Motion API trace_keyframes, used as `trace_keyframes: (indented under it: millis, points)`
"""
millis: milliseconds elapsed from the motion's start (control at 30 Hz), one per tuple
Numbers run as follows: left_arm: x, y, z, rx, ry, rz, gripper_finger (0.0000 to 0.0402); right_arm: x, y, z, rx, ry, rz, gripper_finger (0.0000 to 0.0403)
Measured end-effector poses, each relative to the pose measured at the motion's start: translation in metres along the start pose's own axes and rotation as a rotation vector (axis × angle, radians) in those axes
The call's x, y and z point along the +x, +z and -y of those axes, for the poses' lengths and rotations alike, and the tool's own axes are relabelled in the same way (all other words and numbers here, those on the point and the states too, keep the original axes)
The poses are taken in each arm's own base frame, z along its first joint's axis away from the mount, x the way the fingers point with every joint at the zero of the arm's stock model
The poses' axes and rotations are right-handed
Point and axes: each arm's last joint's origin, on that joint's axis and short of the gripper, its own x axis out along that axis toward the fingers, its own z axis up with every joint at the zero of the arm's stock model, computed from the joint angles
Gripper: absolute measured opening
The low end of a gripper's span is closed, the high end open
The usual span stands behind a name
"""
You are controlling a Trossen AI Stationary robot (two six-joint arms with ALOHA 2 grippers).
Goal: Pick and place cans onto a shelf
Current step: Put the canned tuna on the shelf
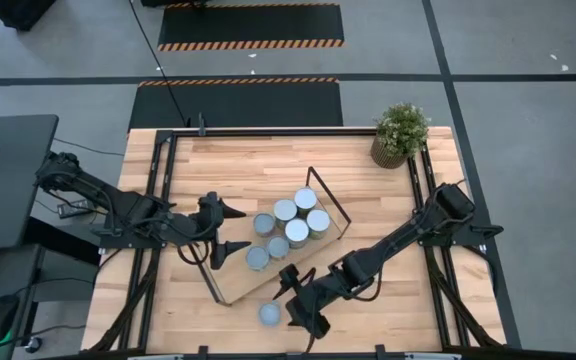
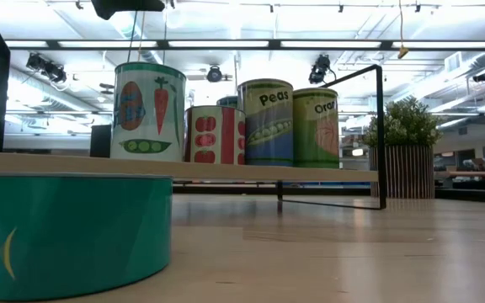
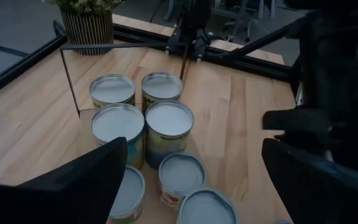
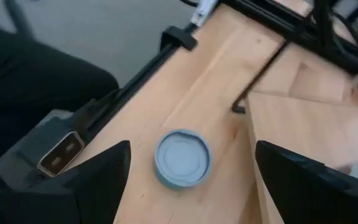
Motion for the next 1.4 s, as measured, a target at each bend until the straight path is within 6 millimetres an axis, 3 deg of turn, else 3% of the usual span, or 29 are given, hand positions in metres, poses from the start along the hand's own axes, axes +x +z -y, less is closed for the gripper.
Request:
trace_keyframes:
  millis: [200,567,800,1133,1400]
  points:
    - [0.002,0.002,-0.004,-0.010,0.031,0.012,0.0377,0.012,-0.010,-0.003,0.070,-0.017,0.003,0.0352]
    - [0.005,0.004,-0.010,-0.021,0.058,0.018,0.0377,0.076,-0.018,-0.007,0.008,-0.021,-0.070,0.0352]
    - [0.005,0.004,-0.010,-0.019,0.059,0.013,0.0377,0.100,-0.021,-0.010,-0.036,-0.007,-0.153,0.0352]
    - [0.005,0.004,-0.010,-0.022,0.056,0.009,0.0377,0.106,-0.031,-0.001,-0.038,-0.059,-0.221,0.0348]
    - [0.005,0.003,-0.010,-0.022,0.055,0.004,0.0377,0.108,-0.040,0.010,0.034,0.002,-0.239,0.0347]
